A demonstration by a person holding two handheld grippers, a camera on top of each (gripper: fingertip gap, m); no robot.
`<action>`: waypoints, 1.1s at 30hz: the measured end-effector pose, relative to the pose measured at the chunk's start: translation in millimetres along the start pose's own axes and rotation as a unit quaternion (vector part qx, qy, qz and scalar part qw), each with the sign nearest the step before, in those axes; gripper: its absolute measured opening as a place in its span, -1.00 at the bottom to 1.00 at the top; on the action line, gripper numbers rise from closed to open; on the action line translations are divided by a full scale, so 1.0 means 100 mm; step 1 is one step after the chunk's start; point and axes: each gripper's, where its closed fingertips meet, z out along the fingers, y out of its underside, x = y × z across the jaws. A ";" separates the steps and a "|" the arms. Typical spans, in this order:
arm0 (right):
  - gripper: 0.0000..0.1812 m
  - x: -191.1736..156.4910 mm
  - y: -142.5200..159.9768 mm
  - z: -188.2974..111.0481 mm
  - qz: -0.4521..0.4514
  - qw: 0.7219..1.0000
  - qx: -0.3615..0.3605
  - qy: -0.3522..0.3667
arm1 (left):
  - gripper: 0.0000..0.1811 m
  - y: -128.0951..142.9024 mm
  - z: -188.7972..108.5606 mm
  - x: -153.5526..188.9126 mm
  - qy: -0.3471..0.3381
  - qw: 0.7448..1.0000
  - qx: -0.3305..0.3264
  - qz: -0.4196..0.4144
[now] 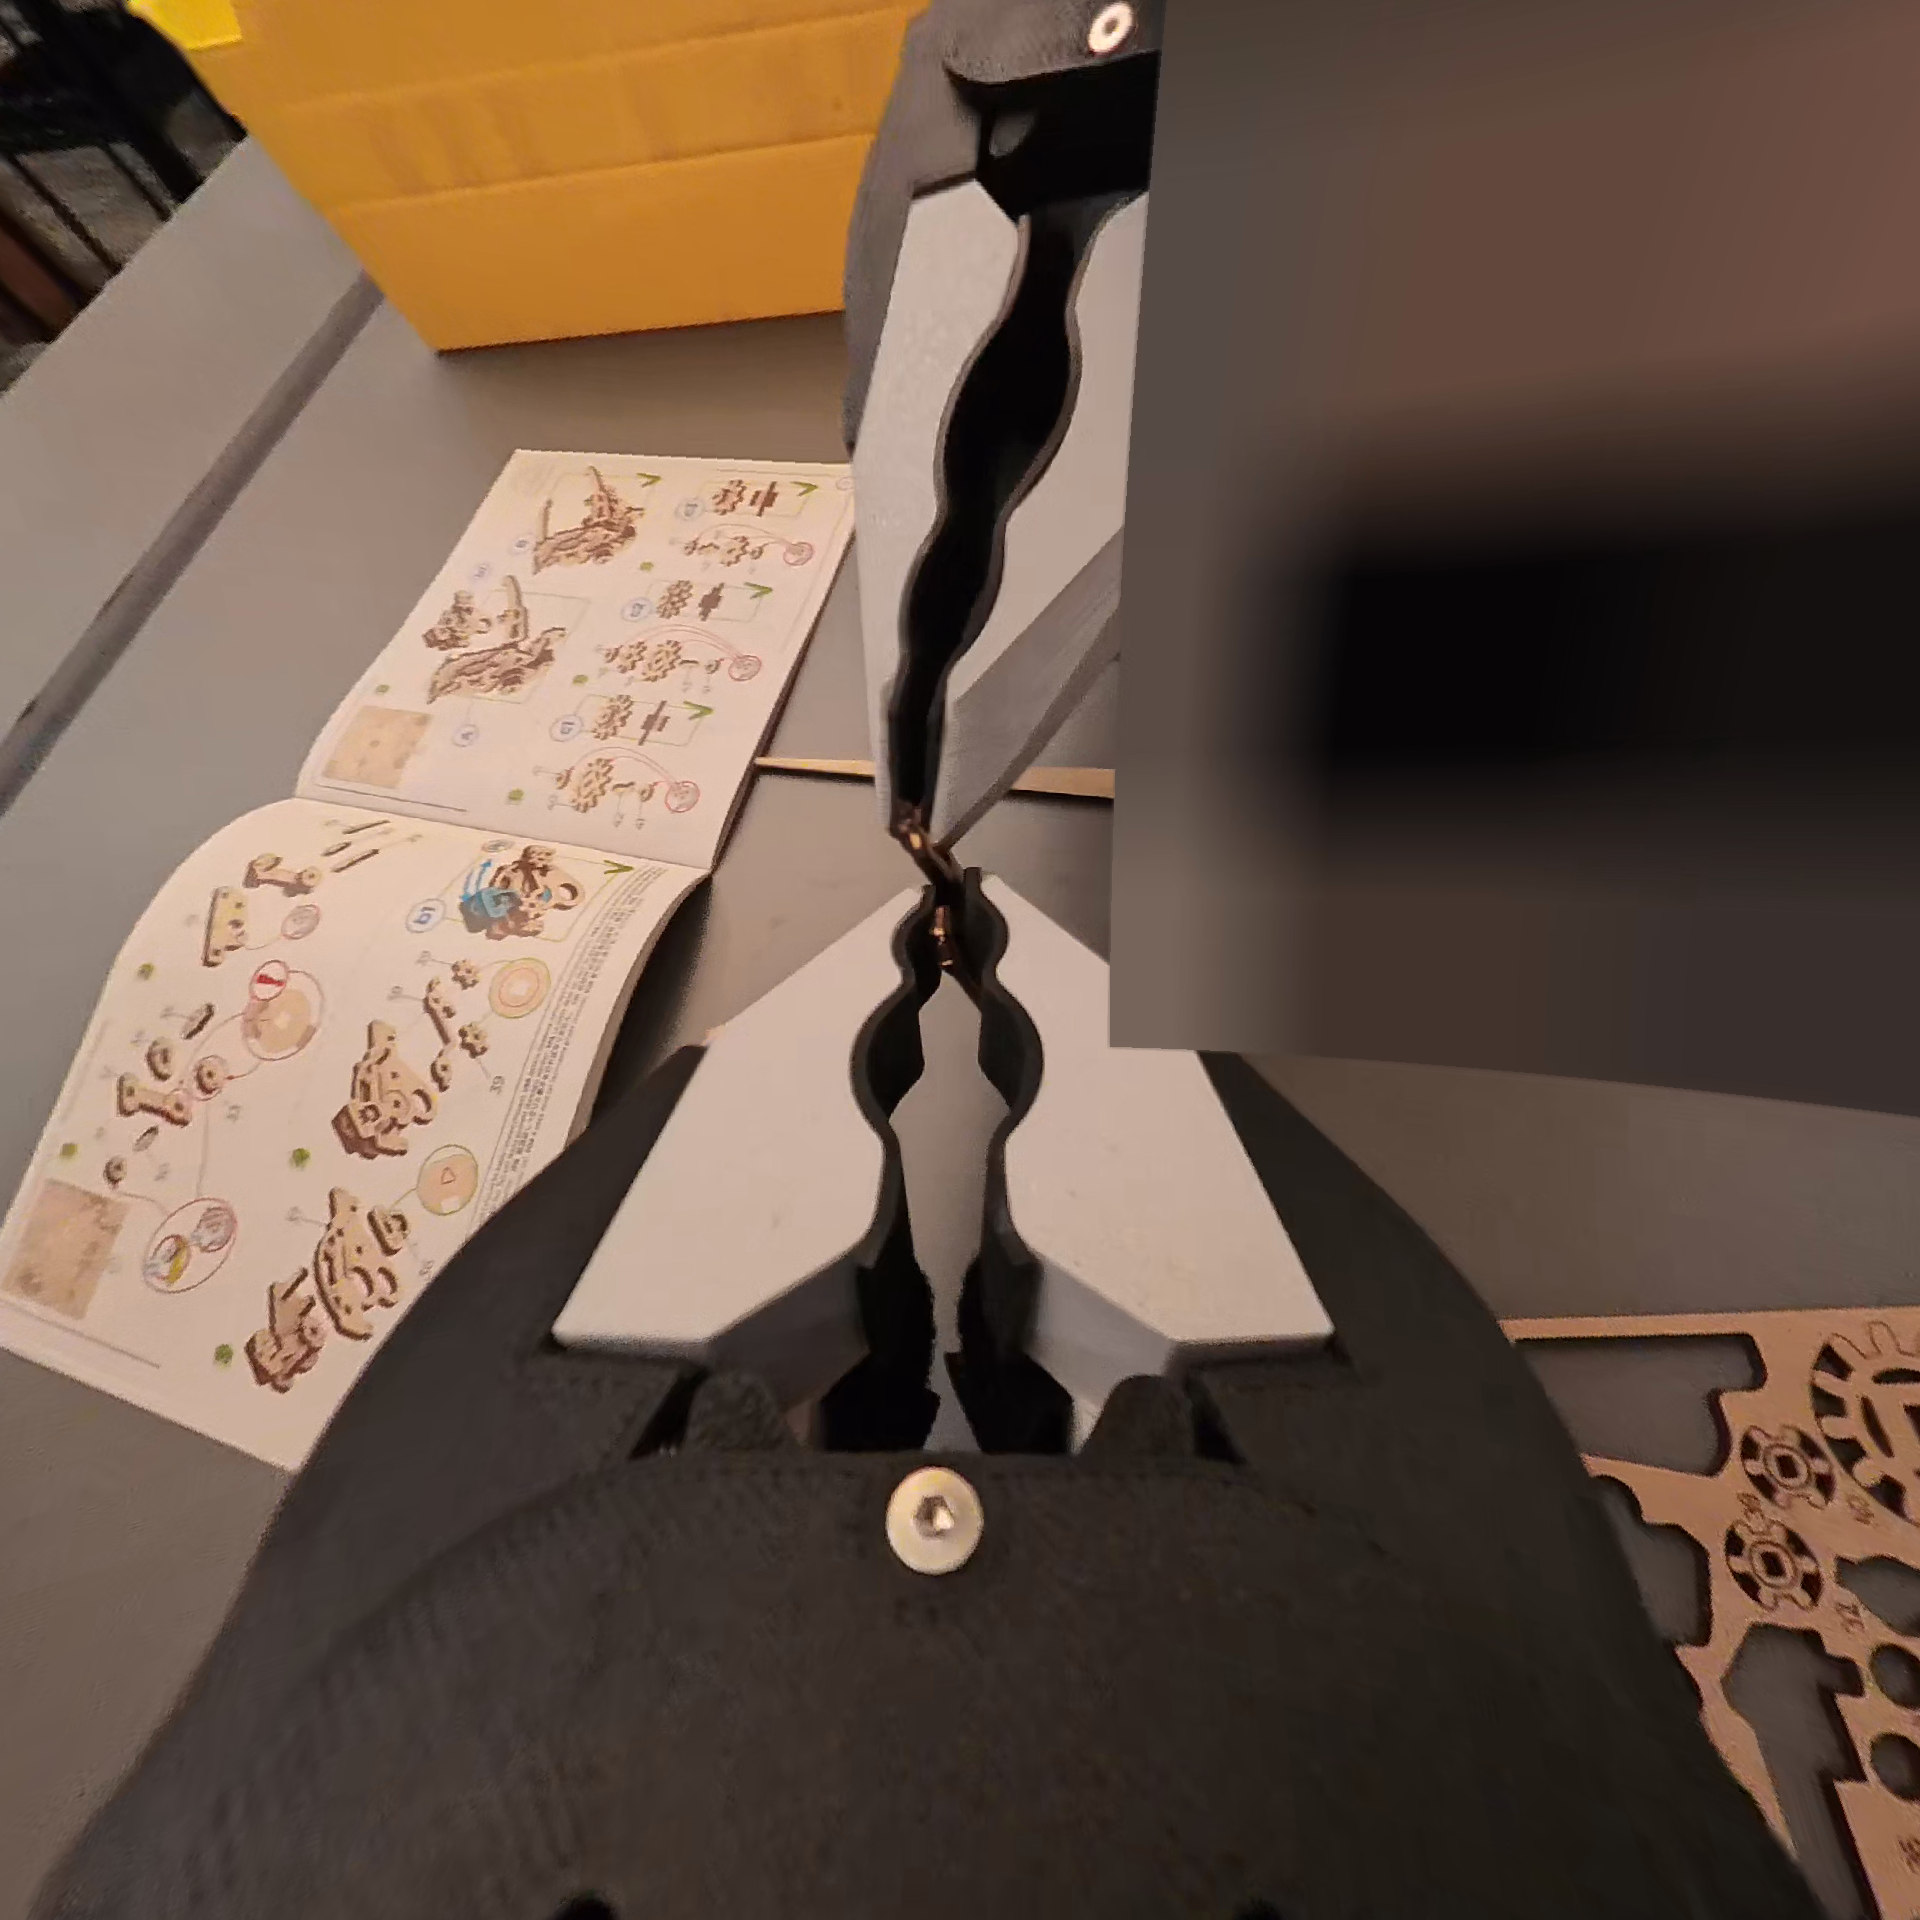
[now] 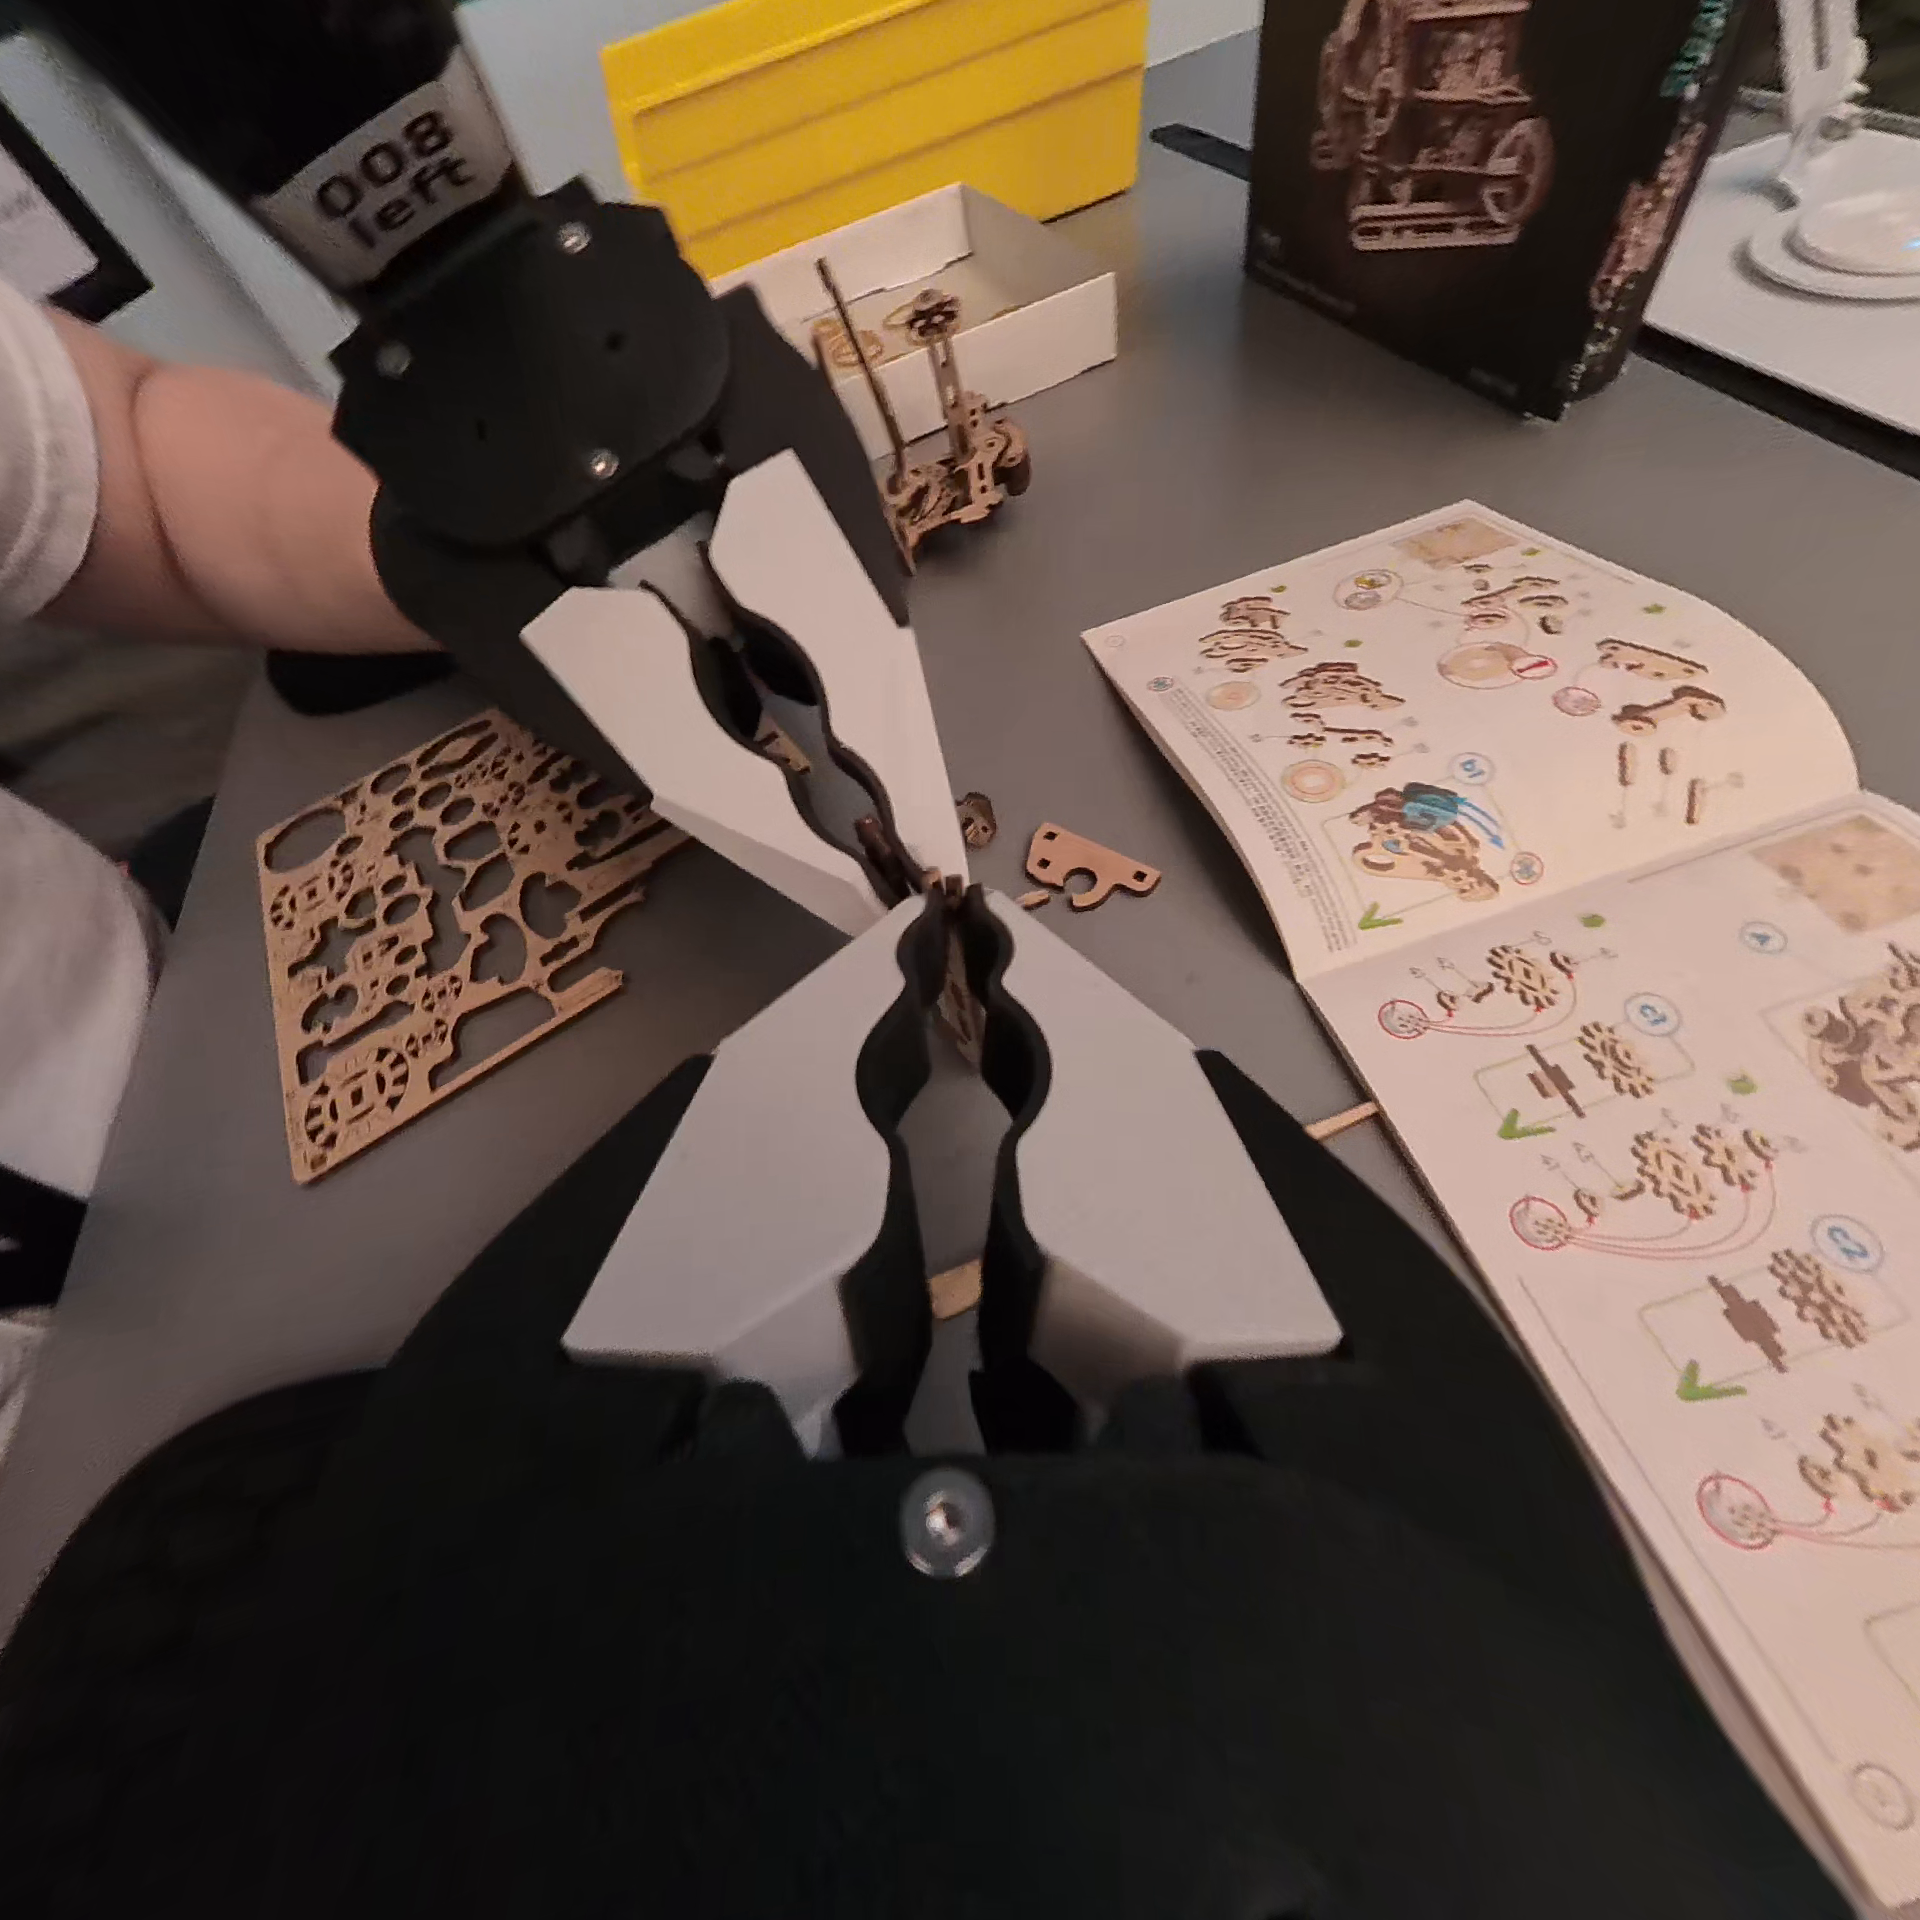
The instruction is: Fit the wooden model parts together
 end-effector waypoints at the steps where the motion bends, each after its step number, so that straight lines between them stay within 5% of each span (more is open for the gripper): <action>1: -1.00 0.01 -0.01 0.01 0.012 1.000 0.007 0.006 | -0.98 0.00 0.00 -0.01 -0.008 1.000 -0.002 -0.001; 9: -1.00 0.07 -0.01 0.03 0.029 0.998 0.014 0.052 | -0.98 0.02 0.00 -0.06 -0.017 1.000 -0.008 -0.022; 14: -0.99 -0.01 -0.06 -0.03 -0.013 0.999 0.030 -0.017 | -1.00 -0.04 -0.03 -0.06 0.006 0.999 0.020 -0.034; 25: -0.95 -0.02 0.02 -0.07 -0.097 0.995 0.016 -0.028 | -1.00 -0.04 -0.04 -0.03 -0.013 0.998 0.021 0.050; 33: -0.94 0.31 0.08 -0.16 -0.040 0.999 0.022 -0.002 | -1.00 -0.36 -0.51 -0.37 0.075 0.975 0.125 -0.170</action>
